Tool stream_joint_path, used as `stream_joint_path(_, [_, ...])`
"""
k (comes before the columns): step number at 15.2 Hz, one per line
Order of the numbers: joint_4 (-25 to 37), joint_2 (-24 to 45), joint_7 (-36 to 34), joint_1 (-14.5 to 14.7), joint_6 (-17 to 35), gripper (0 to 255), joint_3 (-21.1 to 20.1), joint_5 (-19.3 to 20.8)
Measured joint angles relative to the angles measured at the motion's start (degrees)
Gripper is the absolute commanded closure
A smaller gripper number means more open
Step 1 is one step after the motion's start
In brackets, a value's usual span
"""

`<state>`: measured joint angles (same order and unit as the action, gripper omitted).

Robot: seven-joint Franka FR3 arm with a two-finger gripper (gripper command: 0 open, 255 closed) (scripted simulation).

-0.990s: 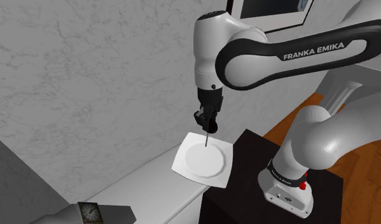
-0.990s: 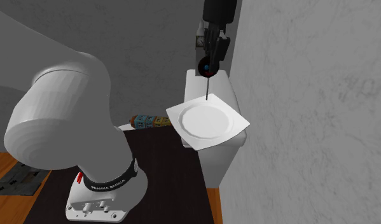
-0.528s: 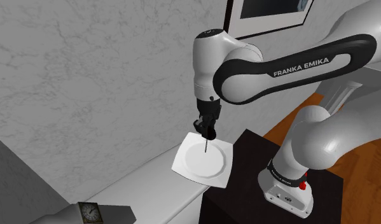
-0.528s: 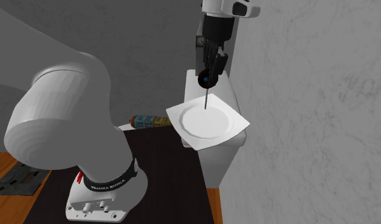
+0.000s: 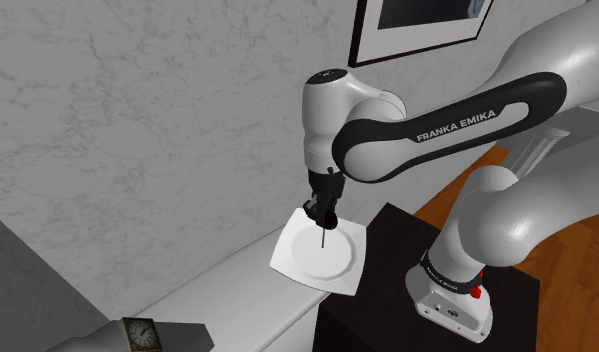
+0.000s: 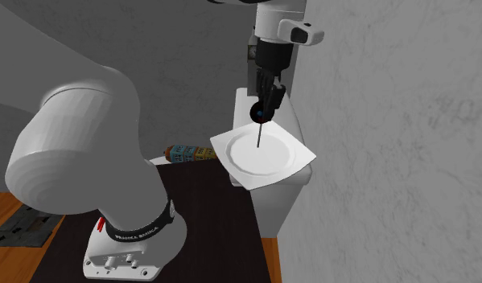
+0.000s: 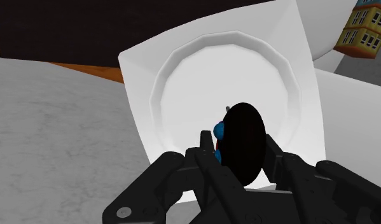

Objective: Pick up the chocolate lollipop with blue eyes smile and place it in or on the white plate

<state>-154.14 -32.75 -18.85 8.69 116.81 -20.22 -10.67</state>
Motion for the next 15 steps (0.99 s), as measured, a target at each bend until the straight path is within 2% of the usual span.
stream_joint_path(4, [0.0, 0.2, 0.0, 0.0, 0.3, 255, -0.1, 0.0])
stream_joint_path(5, [0.0, 0.2, 0.0, 0.0, 0.3, 0, -0.1, 0.0])
stream_joint_path(11, [0.0, 0.2, 0.0, 0.0, 0.3, 0, -0.1, 0.0])
stream_joint_path(15, [4.6, -1.5, 0.2, -0.4, -6.0, 0, 1.1, 0.8])
